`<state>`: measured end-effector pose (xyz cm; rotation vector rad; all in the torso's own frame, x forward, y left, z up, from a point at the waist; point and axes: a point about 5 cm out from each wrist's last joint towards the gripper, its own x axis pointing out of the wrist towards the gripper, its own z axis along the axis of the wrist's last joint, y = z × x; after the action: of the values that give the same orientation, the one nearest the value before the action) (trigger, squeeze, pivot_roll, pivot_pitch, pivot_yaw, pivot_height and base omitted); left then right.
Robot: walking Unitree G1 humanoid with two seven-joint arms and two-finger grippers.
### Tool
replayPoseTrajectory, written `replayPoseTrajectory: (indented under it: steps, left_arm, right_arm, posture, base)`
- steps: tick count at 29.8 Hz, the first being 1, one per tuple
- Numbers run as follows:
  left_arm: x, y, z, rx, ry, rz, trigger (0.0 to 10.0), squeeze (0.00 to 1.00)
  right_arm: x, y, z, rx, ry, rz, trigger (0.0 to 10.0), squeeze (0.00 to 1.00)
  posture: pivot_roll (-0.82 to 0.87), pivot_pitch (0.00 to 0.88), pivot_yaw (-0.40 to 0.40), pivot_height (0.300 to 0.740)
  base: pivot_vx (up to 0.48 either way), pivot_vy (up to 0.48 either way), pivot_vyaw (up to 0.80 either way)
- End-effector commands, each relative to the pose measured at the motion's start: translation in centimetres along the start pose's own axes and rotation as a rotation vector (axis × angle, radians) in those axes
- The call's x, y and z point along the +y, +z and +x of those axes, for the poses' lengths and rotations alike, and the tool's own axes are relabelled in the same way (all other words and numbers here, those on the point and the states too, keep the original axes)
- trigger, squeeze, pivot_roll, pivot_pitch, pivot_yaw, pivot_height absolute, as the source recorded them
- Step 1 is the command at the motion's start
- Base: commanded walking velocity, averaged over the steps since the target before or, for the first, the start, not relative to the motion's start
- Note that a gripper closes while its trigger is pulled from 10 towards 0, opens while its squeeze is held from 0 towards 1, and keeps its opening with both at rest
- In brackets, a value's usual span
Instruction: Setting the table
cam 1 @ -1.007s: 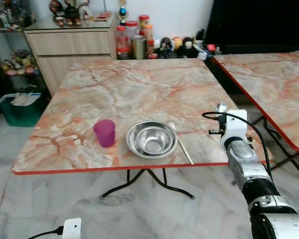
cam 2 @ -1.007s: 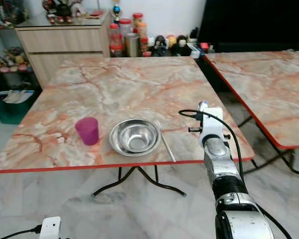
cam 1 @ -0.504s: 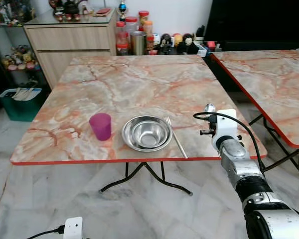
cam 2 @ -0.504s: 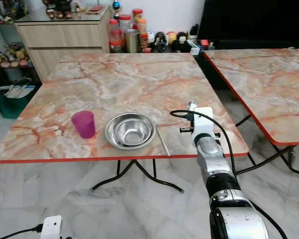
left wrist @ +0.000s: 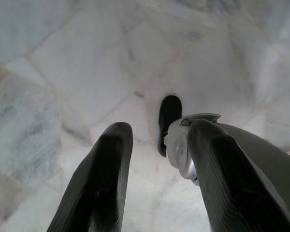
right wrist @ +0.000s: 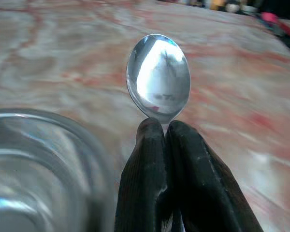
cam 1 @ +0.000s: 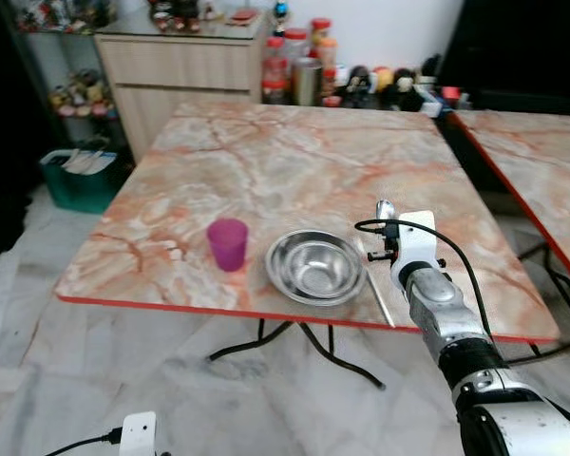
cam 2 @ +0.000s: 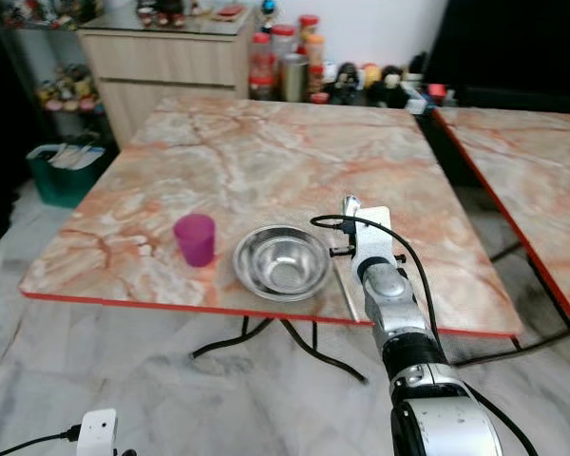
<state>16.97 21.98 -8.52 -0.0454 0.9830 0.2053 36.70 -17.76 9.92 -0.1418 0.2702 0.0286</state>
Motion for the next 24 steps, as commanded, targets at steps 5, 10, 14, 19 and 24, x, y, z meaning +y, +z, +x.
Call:
replayPoseTrajectory:
  steps: [5,10,14,19,24]
  left_arm:
    - [0.2,0.2,0.0,0.001,0.009,-0.006,10.0,0.0]
    - [0.1,0.3,0.1,0.0,0.009,-0.007,10.0,0.0]
    - [0.1,0.4,0.1,-0.012,0.009,-0.016,10.0,0.0]
    - [0.2,0.3,0.0,-0.013,0.01,-0.017,10.0,0.0]
    - [0.3,0.1,0.0,-0.008,0.008,-0.009,10.0,0.0]
  right_arm:
    - [0.1,1.3,0.2,-0.051,0.006,0.009,10.0,0.0]
    - [-0.2,1.2,0.1,-0.053,-0.003,0.021,10.0,0.0]
    - [-0.6,1.2,-0.1,-0.065,-0.023,0.029,10.0,0.0]
    - [-0.6,1.1,-0.4,-0.06,-0.029,0.023,10.0,0.0]
    - [-1.3,0.2,-1.4,-0.005,-0.053,0.01,10.0,0.0]
  posture:
    - [0.08,0.0,-0.021,0.728]
    - [0.08,0.0,-0.02,0.728]
    - [0.07,0.0,-0.018,0.728]
    - [0.08,0.0,-0.019,0.728]
    - [0.08,0.0,-0.018,0.728]
  base:
    - [0.301,0.0,0.51]
    - [0.31,0.0,0.0]
    - [0.073,0.0,0.0]
    - [0.0,0.0,0.0]
    - [0.0,0.0,0.0]
